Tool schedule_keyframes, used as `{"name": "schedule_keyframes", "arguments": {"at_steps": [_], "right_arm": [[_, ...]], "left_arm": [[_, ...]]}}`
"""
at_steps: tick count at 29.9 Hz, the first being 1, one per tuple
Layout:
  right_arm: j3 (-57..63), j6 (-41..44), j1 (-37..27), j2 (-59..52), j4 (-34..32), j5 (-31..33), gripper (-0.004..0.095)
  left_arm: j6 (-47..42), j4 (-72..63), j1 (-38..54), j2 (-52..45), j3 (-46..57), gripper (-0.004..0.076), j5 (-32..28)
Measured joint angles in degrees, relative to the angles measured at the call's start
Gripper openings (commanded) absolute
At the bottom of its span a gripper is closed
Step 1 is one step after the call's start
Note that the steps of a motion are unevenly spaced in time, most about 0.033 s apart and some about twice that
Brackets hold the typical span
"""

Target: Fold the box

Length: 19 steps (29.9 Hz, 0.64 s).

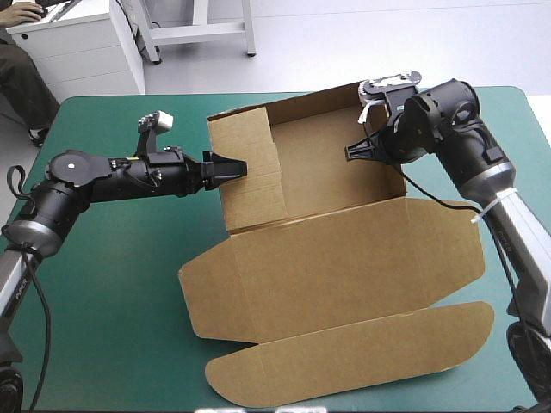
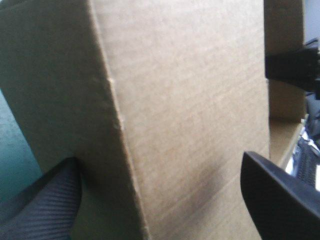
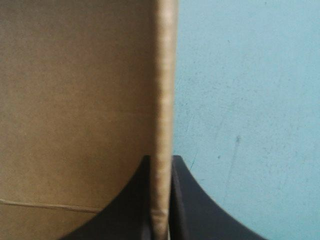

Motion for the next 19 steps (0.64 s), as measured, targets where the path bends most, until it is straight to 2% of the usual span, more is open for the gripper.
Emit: {"name": "schedule_keyframes", "arguments": {"at_steps": [13,19], "right_arm": [[0.00,3.99,3.38,-1.62,-4.60,-0.24,-0.0017],[-0.07,4.56,3.70,-2.55,-5.25,-0.01,-0.0018]], "left_arm": [[-20.61,21.74,-10.86,-2.52,-0.95,0.0604,-15.94],[-23.03,25.53,-12.75,-2.52,-0.95,0.0566,-17.99]]}}
